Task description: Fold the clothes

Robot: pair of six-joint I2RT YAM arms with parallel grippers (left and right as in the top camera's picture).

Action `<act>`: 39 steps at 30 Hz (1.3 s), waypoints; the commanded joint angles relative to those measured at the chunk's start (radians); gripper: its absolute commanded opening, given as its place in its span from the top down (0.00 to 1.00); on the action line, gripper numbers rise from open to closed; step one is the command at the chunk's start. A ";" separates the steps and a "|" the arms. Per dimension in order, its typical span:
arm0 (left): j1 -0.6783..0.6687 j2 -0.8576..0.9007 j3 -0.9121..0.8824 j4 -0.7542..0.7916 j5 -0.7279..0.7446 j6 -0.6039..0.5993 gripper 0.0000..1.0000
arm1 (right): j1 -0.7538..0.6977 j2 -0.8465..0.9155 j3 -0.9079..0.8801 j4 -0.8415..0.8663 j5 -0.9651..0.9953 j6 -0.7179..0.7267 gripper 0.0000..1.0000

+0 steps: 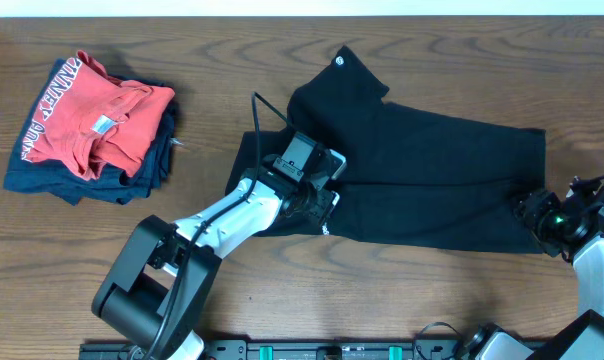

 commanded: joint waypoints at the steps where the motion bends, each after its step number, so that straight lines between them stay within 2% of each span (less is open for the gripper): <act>1: 0.002 0.001 -0.005 0.025 0.012 0.001 0.61 | 0.006 -0.007 0.005 0.005 0.003 -0.021 0.43; 4: 0.002 0.002 -0.005 0.054 0.000 0.000 0.87 | 0.006 -0.007 0.005 0.007 0.003 -0.021 0.43; 6: 0.002 0.002 -0.003 0.067 -0.016 0.000 0.94 | 0.006 -0.007 0.005 0.008 0.003 -0.021 0.43; 16: 0.002 0.002 0.002 0.208 -0.134 0.010 0.94 | 0.006 -0.007 0.005 0.012 0.003 -0.008 0.43; 20: 0.002 0.011 0.002 0.276 -0.149 0.054 0.93 | 0.006 -0.007 0.005 0.012 0.003 -0.006 0.43; 21: 0.002 0.016 0.002 0.294 -0.149 0.054 0.92 | 0.006 -0.007 0.005 0.012 0.003 -0.006 0.43; 23: 0.002 0.032 0.002 0.323 -0.149 0.054 0.85 | 0.006 -0.007 0.005 0.011 0.003 -0.006 0.43; 25: 0.002 0.051 0.002 0.343 -0.148 0.053 0.69 | 0.006 -0.007 0.005 0.011 0.003 -0.006 0.43; 26: 0.002 0.058 0.002 0.343 -0.148 0.053 0.55 | 0.006 -0.007 0.005 0.011 0.003 -0.006 0.43; 27: 0.002 0.060 0.002 0.341 -0.148 0.053 0.49 | 0.006 -0.007 0.005 0.011 0.003 -0.006 0.43; 30: 0.002 0.054 0.005 0.311 -0.148 0.052 0.45 | 0.006 -0.007 0.005 0.010 0.003 -0.006 0.43; 34: 0.002 -0.008 0.030 0.179 -0.148 0.048 0.44 | 0.006 -0.007 0.005 0.007 0.003 -0.006 0.43; 35: 0.002 -0.031 0.037 0.135 -0.148 0.048 0.34 | 0.006 -0.007 0.005 0.007 0.003 -0.006 0.43; 36: 0.002 -0.054 0.041 0.101 -0.148 0.048 0.30 | 0.006 -0.007 0.005 0.007 0.003 -0.006 0.43; 39: 0.003 -0.119 0.042 0.013 -0.148 0.048 0.29 | 0.006 -0.007 0.005 0.007 0.003 -0.006 0.43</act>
